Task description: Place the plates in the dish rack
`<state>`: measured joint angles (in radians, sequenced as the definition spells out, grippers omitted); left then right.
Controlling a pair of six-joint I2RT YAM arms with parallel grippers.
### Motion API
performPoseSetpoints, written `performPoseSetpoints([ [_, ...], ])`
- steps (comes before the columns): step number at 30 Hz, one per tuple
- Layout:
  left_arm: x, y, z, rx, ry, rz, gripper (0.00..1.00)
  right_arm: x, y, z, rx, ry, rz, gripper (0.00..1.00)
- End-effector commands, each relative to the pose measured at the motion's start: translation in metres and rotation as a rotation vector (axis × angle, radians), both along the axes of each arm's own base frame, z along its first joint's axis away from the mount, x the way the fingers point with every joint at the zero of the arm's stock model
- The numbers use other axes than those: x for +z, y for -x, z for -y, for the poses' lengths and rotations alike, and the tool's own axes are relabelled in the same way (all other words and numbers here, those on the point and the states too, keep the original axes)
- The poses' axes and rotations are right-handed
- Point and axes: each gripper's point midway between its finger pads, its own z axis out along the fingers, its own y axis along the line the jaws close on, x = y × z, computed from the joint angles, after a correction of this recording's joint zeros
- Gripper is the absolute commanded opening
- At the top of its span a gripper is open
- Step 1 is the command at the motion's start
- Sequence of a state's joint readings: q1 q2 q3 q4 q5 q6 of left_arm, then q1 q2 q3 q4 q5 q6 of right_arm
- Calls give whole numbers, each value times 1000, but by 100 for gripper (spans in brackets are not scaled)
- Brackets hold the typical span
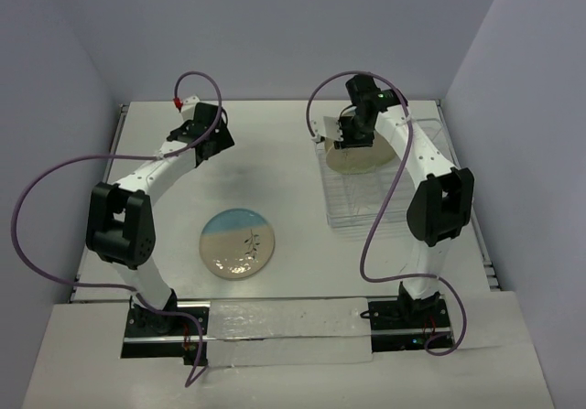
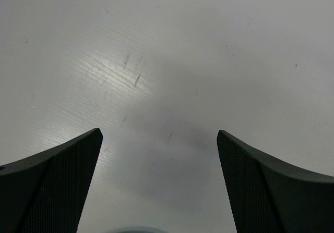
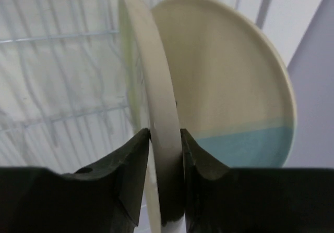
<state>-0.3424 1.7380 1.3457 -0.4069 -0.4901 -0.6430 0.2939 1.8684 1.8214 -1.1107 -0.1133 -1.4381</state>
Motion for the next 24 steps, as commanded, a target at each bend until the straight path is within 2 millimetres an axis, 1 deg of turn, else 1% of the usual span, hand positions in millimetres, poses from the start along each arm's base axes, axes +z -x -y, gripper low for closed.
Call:
performPoseSetpoints([
  [1, 11, -15, 7, -17, 31, 32, 99, 12, -42, -12, 18, -44, 136, 39],
  [5, 8, -14, 5, -10, 24, 22, 99, 8, -43, -13, 14, -46, 132, 40],
  [8, 8, -13, 5, -10, 29, 24, 99, 13, -44, -12, 8, -45, 145, 48],
  [10, 8, -13, 6, -11, 33, 24, 99, 21, -45, -13, 3, -53, 164, 52],
  [11, 9, -13, 6, -9, 34, 26, 99, 26, -47, -14, -1, -60, 179, 54],
  [12, 10, -13, 6, -3, 39, 29, 99, 33, -49, -14, -11, -65, 206, 60],
  [13, 10, -12, 6, -1, 43, 27, 99, 40, -50, -13, -27, -58, 234, 67],
  [15, 9, -10, 7, -2, 55, 25, 99, 54, -53, -11, -51, -44, 286, 73],
  [18, 9, -8, 9, -2, 73, 26, 99, 76, -56, -12, -94, -78, 358, 78],
  [20, 10, -4, 7, 15, 79, 25, 99, 92, -55, -16, -116, -119, 399, 86],
  [22, 11, -1, 5, 24, 78, 26, 99, 107, -55, -21, -135, -166, 437, 88],
  [23, 12, -1, 5, 25, 78, 27, 99, 109, -56, -24, -141, -178, 446, 88],
  [24, 13, 3, 3, 33, 81, 28, 99, 117, -57, -28, -152, -210, 468, 90],
])
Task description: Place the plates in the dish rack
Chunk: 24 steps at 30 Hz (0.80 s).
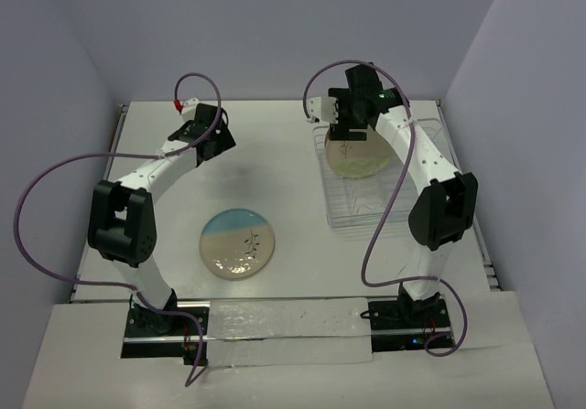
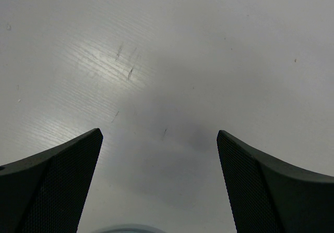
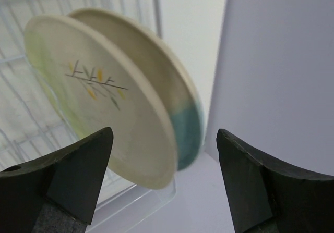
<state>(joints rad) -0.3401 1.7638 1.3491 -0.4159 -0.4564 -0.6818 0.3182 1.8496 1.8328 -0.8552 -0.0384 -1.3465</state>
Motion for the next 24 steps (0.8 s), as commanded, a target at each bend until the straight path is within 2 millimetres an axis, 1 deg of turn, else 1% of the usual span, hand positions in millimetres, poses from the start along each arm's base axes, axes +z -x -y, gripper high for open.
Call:
performPoseSetpoints([
  [1, 25, 5, -4, 35, 40, 56, 99, 77, -7, -16, -49, -154, 216, 91],
  [4, 23, 12, -8, 59, 44, 47, 99, 98, -10, -24, -75, -230, 273, 94],
  [5, 24, 16, -9, 68, 55, 49, 99, 110, -11, -28, -90, -275, 302, 95],
  [8, 20, 29, -5, 78, 113, 38, 99, 152, -10, -45, -151, -474, 395, 99],
  [9, 16, 32, -5, 84, 126, 30, 99, 156, -11, -51, -167, -528, 402, 99],
  [10, 10, 39, -5, 94, 139, 4, 99, 170, -6, -58, -194, -600, 424, 100],
  [11, 3, 45, -5, 108, 151, -18, 99, 185, -5, -64, -248, -731, 432, 100],
  [12, -1, 49, -3, 117, 172, -30, 99, 191, -2, -70, -286, -804, 428, 100],
  [14, -8, 60, -3, 121, 189, -55, 99, 191, 7, -82, -354, -945, 355, 100],
  [19, -19, 93, -13, 152, 203, -87, 99, 170, 35, -115, -428, -1210, 65, 100],
  [22, -27, 109, -19, 174, 216, -99, 99, 180, 51, -141, -418, -1355, -122, 100],
  [24, -34, 123, -27, 196, 220, -119, 99, 185, 59, -153, -427, -1427, -229, 100],
])
